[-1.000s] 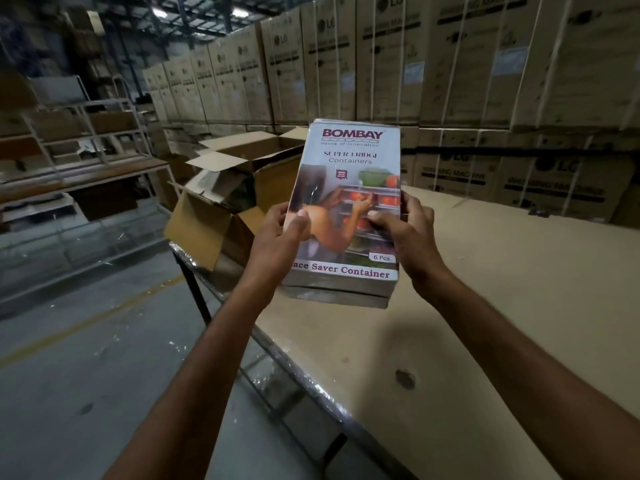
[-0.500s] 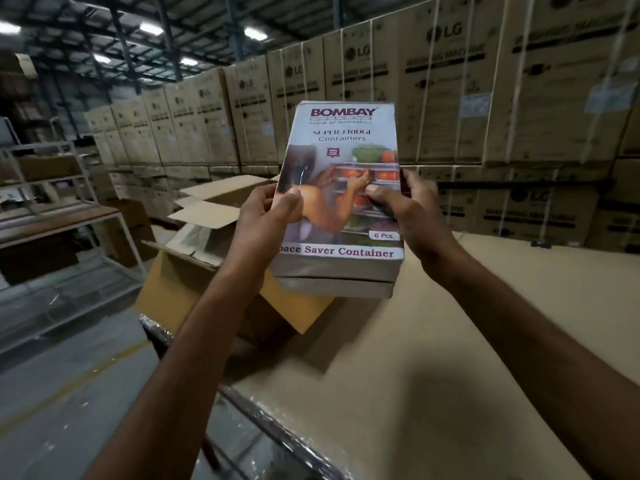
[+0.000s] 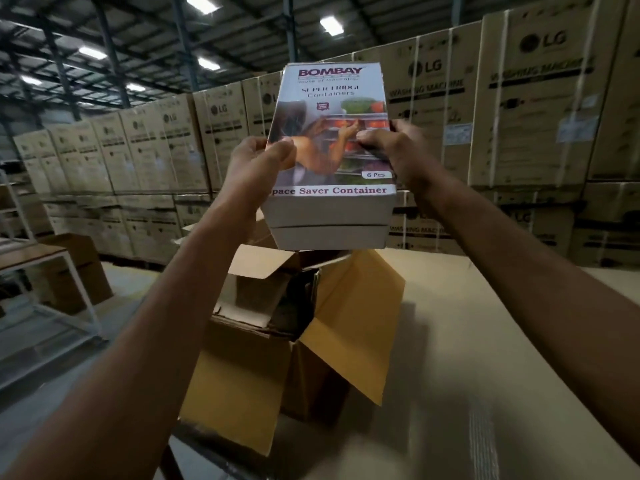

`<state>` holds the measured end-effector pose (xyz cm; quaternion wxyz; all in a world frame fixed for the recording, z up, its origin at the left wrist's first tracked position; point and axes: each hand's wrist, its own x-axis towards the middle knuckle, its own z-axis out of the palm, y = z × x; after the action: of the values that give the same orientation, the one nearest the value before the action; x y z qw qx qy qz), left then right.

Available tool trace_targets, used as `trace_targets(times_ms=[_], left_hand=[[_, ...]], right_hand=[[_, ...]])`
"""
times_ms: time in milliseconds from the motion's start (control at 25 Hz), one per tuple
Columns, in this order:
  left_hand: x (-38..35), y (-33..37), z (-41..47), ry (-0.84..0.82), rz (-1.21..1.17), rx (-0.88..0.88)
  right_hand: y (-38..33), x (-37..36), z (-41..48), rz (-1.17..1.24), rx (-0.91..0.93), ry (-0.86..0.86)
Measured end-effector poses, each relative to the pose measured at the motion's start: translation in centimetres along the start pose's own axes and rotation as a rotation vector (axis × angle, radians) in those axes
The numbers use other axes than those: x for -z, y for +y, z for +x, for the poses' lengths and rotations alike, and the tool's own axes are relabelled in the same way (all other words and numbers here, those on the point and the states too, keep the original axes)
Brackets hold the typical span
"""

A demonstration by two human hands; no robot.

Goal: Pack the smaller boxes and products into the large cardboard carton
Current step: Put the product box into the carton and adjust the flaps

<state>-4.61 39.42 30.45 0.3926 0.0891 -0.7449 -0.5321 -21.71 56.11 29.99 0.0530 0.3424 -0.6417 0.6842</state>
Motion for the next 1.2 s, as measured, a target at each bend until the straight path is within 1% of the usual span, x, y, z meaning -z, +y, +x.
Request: trace_targets(times_ms=[360,600,720,800,960,1120,1200], left_hand=[[5.0,-9.2,13.9,0.0,0.006,0.014],[6.9,-15.5,23.7,-0.057,0.009,-0.013],[7.0,-19.9,27.4,-0.188,-0.004,0.011],[7.0,-23.3,29.5,-0.323,0.0,0.051],[6.2,-29.8,33.7,-0.57,0.091,0.045],[5.8,-33.7,36.7,-0.673,0.094,0.136],[6.1,-34.7,38.3,-0.686,0.086,0.126]], right_hand=[[6.3,-10.5,11.4,-0.064,-0.032,-0.02],[9.6,-15.7,16.7,-0.167,-0.079,0.022],[12.0,-17.2,18.0,-0.225,-0.12,0.044],[14.0,-17.7,18.5,-0.338,-0.166,0.063],[18.3,-19.0,18.6,-0.501,-0.237,0.136],[20.9,-20.5,19.8,-0.541,-0.23,0.154],[20.7,-21.3,21.3,-0.573,-0.253,0.127]])
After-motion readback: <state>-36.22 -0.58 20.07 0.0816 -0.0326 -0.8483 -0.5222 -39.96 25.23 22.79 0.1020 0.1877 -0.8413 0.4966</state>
